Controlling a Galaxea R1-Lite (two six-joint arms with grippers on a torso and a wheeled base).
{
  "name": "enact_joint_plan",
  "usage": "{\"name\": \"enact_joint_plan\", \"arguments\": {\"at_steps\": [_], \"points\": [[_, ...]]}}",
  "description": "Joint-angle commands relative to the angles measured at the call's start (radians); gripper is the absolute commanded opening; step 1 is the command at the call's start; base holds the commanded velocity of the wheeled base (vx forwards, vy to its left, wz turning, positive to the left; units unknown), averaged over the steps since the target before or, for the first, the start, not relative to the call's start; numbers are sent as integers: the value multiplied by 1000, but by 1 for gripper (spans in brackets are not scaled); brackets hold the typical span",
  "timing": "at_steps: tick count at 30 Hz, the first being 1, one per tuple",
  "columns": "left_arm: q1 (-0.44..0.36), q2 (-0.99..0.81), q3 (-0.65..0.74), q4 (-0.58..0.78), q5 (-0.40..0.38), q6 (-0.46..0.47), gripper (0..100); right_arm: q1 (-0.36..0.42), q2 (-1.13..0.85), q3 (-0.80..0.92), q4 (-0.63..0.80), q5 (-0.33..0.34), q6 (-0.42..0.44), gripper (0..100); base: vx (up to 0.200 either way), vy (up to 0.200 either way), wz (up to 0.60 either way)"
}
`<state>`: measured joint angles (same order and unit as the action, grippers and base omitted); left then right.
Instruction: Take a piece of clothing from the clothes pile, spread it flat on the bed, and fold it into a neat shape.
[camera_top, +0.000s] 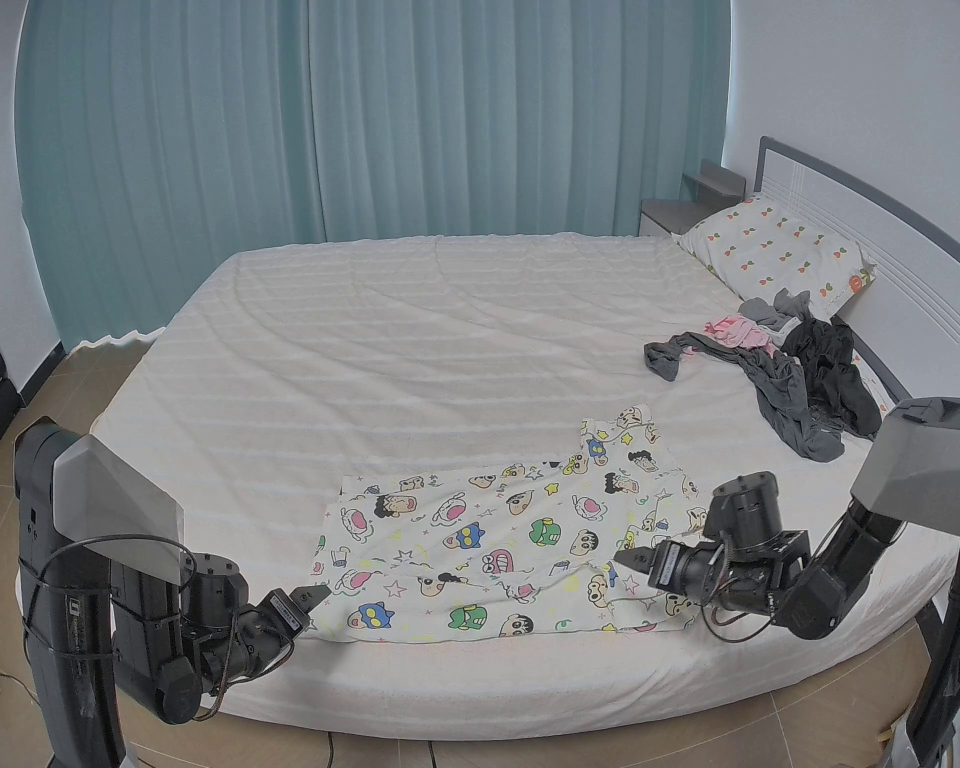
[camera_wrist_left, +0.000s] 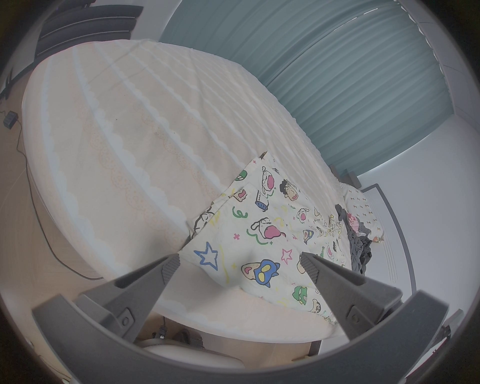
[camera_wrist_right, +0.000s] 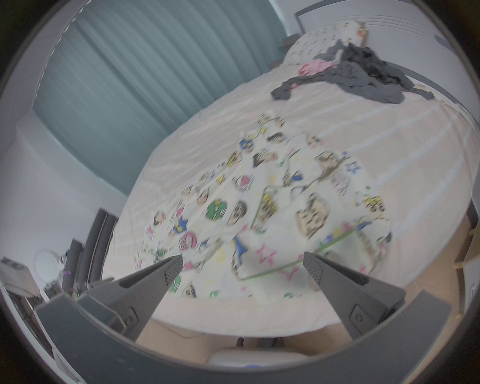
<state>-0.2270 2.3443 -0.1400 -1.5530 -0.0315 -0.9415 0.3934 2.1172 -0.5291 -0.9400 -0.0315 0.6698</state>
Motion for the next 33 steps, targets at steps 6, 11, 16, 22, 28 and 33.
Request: {"name": "enact_joint_plan", "arguments": {"at_steps": [6,11,16,22,28,33], "points": [[-9,10,-1,-18,16,1,100,-130,145,77,-227,12,-32,100,0,0,0],[-18,21,-4,-18,33,1,100,-168,221,60,-276,12,-70,100,0,0,0],[-18,21,-4,-18,33,3,100,-180,254,57,-313,12,-78,100,0,0,0],[-18,21,-4,-18,33,3,100,-179,297,35,-313,8,-84,100,0,0,0],[-18,21,-4,-18,35,3,100,-185,300,26,-312,10,-84,0,0,0,0],[-18,23,-3,-18,35,1,100,-197,297,26,-310,7,-84,0,0,0,0]]}}
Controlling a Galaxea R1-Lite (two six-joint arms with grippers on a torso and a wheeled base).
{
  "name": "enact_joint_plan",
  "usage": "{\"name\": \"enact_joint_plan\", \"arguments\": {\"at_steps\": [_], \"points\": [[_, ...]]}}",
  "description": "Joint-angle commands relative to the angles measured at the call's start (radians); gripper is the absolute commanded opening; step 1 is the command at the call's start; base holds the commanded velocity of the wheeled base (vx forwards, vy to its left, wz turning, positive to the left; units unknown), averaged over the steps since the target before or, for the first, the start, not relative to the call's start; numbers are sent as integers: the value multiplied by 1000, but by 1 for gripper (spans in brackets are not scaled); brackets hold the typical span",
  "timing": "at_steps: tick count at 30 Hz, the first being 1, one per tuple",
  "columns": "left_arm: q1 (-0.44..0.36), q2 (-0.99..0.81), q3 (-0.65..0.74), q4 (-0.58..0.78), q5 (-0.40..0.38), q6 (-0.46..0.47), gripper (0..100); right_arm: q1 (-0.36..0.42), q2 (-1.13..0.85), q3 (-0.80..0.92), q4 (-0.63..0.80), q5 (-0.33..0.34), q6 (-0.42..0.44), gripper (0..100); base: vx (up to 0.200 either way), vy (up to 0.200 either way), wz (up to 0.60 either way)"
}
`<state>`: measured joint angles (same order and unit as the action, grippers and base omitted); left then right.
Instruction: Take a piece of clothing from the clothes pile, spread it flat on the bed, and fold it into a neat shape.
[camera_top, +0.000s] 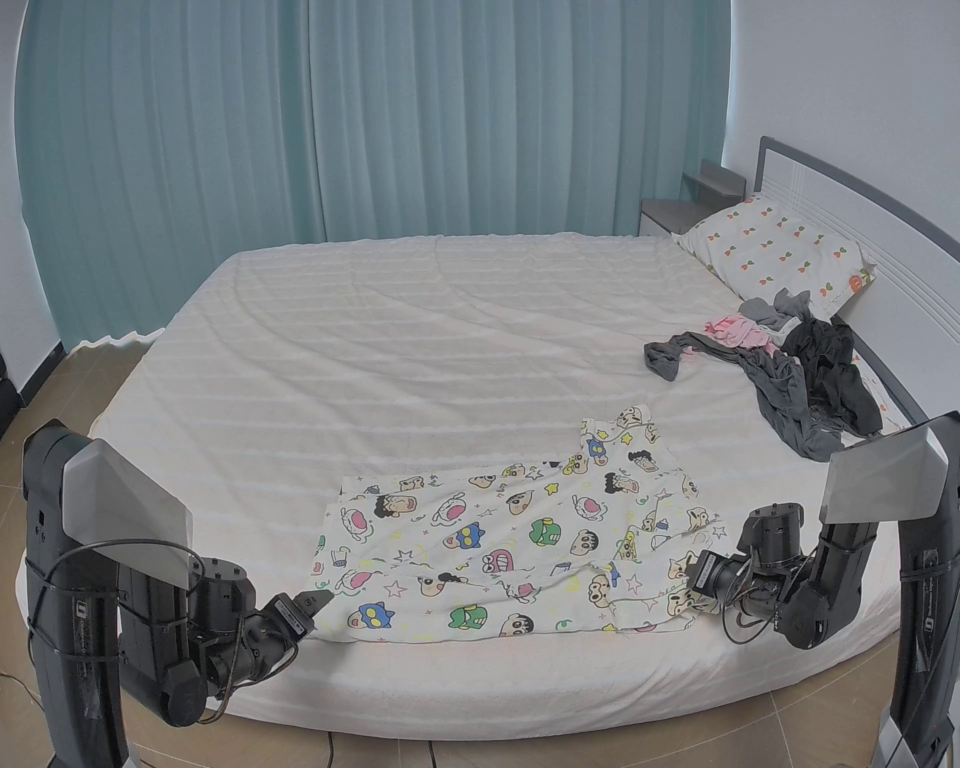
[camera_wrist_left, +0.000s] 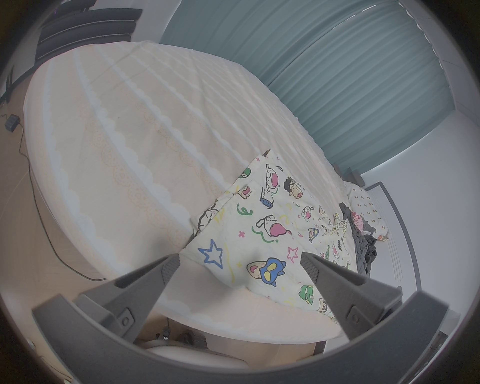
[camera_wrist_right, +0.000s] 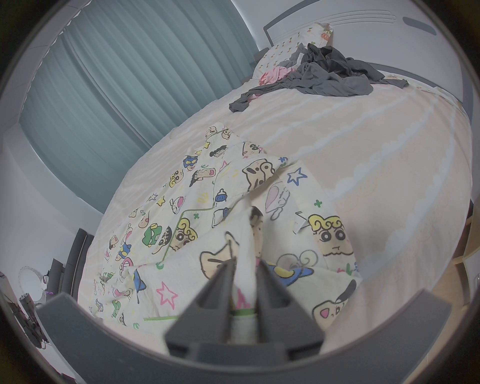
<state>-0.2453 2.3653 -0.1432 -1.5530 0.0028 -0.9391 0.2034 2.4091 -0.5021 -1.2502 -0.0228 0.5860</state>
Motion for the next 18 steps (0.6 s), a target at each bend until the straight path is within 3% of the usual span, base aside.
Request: {"name": "enact_joint_plan", "arguments": {"at_steps": [1,9,16,17,18], "points": [[0,2,1,-18,0,0,100,-12,4,-6,-3,-5,3,0,0,0,0],[-2,2,2,-18,0,0,100,-21,18,-27,-63,-60,3,0,0,0,0],[-2,2,1,-18,0,0,100,-16,30,-16,-94,-65,-9,0,0,0,0],[-2,2,1,-18,2,0,100,-16,30,-15,-94,-65,-9,100,0,0,0],[-2,2,1,-18,2,0,100,-16,30,-15,-94,-65,-9,100,0,0,0]]}}
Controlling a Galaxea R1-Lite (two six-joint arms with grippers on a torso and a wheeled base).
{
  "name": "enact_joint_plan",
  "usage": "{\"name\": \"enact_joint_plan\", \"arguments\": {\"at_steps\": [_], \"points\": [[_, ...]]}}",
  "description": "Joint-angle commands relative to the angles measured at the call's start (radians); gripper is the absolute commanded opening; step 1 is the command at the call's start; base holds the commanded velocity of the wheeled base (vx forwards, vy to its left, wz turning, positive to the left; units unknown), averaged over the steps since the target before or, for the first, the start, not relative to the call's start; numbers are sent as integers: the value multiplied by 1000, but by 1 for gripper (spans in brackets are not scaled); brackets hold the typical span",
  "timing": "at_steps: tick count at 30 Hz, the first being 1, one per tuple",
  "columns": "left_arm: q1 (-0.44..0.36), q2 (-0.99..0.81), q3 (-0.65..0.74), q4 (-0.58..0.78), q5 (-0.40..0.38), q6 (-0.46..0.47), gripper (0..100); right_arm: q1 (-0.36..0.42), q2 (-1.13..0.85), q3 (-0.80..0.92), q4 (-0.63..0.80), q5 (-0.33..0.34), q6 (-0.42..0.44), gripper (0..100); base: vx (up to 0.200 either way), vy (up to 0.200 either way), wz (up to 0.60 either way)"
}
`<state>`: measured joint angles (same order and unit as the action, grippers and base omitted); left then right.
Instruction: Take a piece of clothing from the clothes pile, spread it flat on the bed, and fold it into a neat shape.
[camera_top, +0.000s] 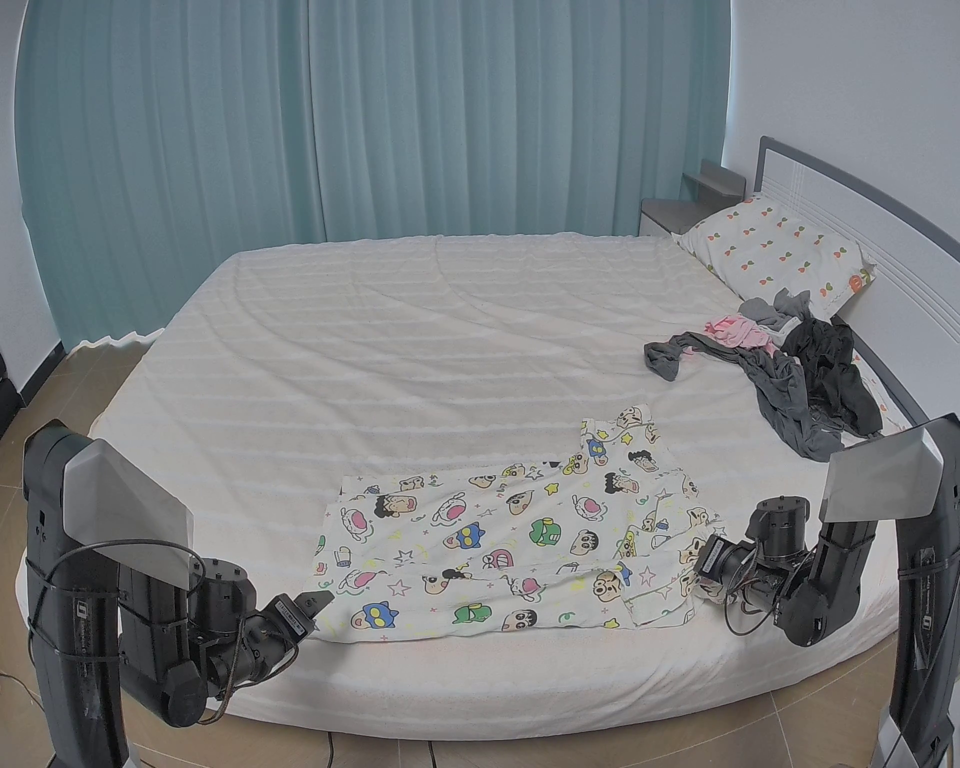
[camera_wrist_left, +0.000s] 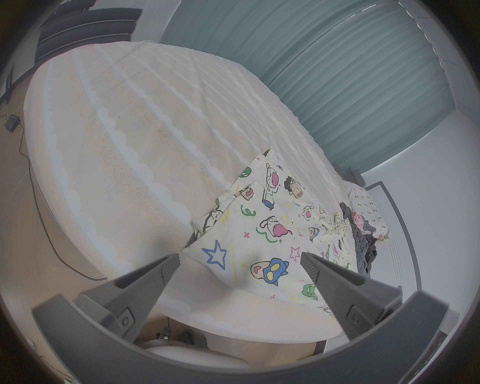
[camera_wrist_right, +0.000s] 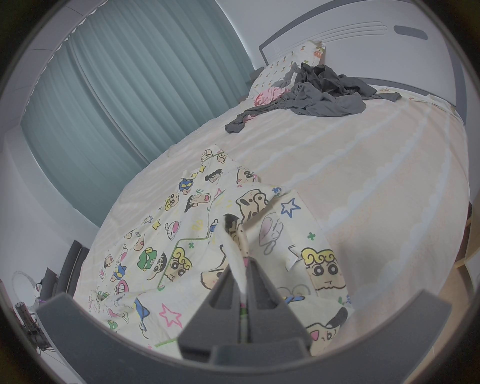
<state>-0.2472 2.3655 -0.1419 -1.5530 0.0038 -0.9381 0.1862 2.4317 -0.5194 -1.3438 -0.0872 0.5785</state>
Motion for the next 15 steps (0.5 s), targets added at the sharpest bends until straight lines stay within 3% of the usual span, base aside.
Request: {"name": "enact_joint_plan", "arguments": {"at_steps": [1,6,12,15], "points": [[2,0,-2,-18,2,-1,100,4,3,4,-5,0,-2,100,0,0,0],[5,-12,-25,-18,1,-7,100,7,-34,21,-6,-3,-17,100,0,0,0],[14,-101,-88,-12,-8,55,100,9,-117,24,-6,-85,-25,100,0,0,0],[77,-91,-216,73,-47,329,100,39,-141,38,-6,-92,-25,100,0,0,0]]}}
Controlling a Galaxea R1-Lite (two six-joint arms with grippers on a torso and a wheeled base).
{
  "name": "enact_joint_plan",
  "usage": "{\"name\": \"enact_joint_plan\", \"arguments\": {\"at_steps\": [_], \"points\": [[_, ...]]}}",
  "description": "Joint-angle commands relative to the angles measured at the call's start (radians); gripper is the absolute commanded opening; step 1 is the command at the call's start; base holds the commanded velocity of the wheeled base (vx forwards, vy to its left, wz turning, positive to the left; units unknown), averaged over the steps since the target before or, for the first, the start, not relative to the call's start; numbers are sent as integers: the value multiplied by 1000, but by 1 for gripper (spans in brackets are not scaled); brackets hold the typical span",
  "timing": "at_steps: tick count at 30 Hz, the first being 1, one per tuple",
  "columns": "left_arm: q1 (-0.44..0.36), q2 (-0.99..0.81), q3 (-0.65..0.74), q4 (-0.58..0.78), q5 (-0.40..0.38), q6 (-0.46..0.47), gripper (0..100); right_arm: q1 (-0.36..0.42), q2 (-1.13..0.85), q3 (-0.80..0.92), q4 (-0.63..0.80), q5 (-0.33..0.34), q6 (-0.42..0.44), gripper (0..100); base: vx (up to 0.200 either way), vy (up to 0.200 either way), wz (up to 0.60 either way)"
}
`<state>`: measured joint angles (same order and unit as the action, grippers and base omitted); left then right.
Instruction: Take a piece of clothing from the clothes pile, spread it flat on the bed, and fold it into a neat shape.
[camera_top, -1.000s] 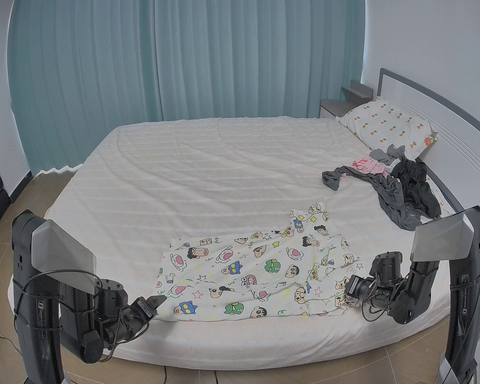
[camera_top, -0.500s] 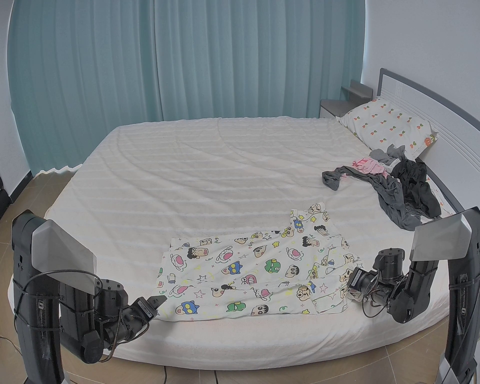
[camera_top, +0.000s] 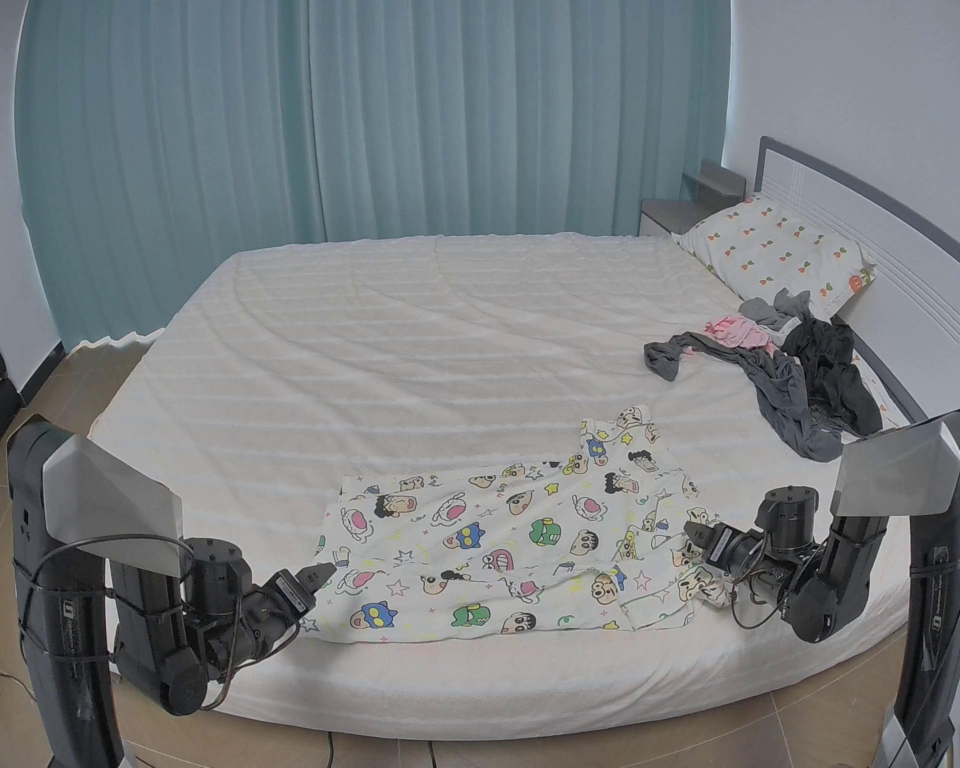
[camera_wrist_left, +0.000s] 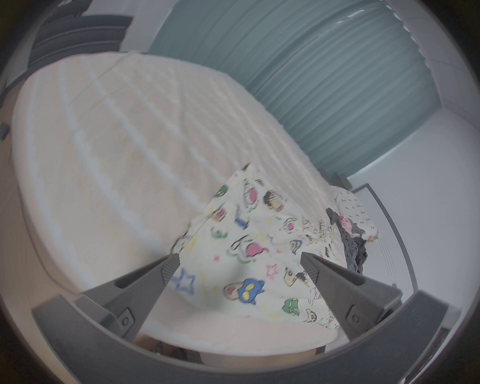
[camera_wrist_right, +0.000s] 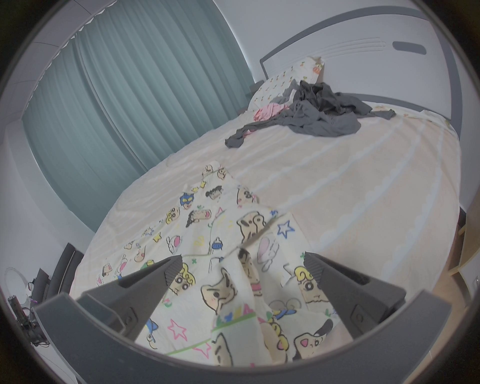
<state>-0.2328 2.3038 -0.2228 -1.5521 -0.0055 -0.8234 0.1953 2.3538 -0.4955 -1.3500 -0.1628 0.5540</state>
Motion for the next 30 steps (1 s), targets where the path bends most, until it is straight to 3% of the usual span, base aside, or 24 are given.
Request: {"name": "enact_joint_plan", "arguments": {"at_steps": [1,2,4,6,9,11,18,30], "points": [[72,-26,-161,112,-70,251,100,32,-65,18,0,-17,0,100,0,0,0],[72,-26,-161,112,-70,251,100,32,-65,18,0,-17,0,100,0,0,0],[107,-40,-230,287,-217,333,100,38,-68,31,-1,-14,-3,100,0,0,0],[144,-60,-265,406,-306,440,100,39,-67,37,-12,-6,-5,100,0,0,0],[164,-57,-296,507,-369,572,100,44,-61,46,-32,-4,-6,100,0,0,0],[168,-49,-348,572,-381,616,100,58,-61,61,-43,-4,-9,100,0,0,0],[167,19,-464,596,-384,621,100,76,-57,84,-70,-3,-20,100,0,0,0],[164,86,-491,630,-410,622,100,84,-22,83,-75,23,-17,100,0,0,0]]}}
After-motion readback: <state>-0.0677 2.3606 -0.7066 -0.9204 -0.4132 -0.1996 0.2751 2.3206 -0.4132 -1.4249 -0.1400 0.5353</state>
